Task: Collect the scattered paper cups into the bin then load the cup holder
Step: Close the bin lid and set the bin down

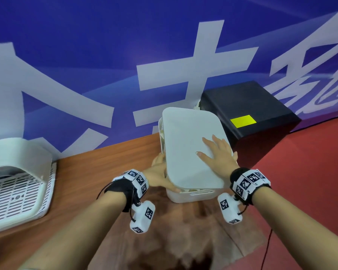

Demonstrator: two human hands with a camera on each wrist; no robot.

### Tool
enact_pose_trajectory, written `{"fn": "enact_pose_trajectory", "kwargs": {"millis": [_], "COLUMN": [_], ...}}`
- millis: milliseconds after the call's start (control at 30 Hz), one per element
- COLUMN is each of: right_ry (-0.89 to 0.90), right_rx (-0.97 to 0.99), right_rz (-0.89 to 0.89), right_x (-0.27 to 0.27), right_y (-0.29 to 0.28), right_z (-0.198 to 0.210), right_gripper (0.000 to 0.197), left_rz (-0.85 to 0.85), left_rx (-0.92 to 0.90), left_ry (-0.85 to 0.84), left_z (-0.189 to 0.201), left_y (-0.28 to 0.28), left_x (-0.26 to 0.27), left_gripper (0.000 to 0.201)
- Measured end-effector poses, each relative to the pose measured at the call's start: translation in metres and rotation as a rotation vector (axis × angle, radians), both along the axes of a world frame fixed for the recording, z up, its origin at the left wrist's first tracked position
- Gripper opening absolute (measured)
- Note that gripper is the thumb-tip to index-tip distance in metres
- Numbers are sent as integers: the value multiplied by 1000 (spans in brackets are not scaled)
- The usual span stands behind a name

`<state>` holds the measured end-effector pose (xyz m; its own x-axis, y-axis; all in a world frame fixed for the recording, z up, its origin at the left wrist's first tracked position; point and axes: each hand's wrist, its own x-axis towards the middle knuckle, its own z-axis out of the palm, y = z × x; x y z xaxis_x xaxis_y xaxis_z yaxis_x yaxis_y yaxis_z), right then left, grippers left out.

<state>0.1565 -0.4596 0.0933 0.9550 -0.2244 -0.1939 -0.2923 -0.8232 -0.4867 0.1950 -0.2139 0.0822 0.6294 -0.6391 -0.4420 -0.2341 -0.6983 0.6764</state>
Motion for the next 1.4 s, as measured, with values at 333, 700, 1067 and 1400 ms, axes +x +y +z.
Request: {"fn": "enact_pose_trajectory", "kwargs": {"millis": [333,700,1067,1400], "right_ry": [69,52,25,9], "right_rx": [-155,-242,-336,-415], "right_rz": [87,252,311,316], "right_x": [4,13,15,13], "right_y": [2,3,6,9], "right_z": [3,-13,-15,-21], "right_gripper": [66,59,55,58], "left_rz": [445,307,712,408], "left_rx": [18,-254,-401,-339], "left_ry": [-98,-33,65,52], "left_z": [-8,-6,2,6], "left_y": [-17,20,-30,-25], "left_x": [5,23,73,88], "left_gripper": [86,86,93,54]}}
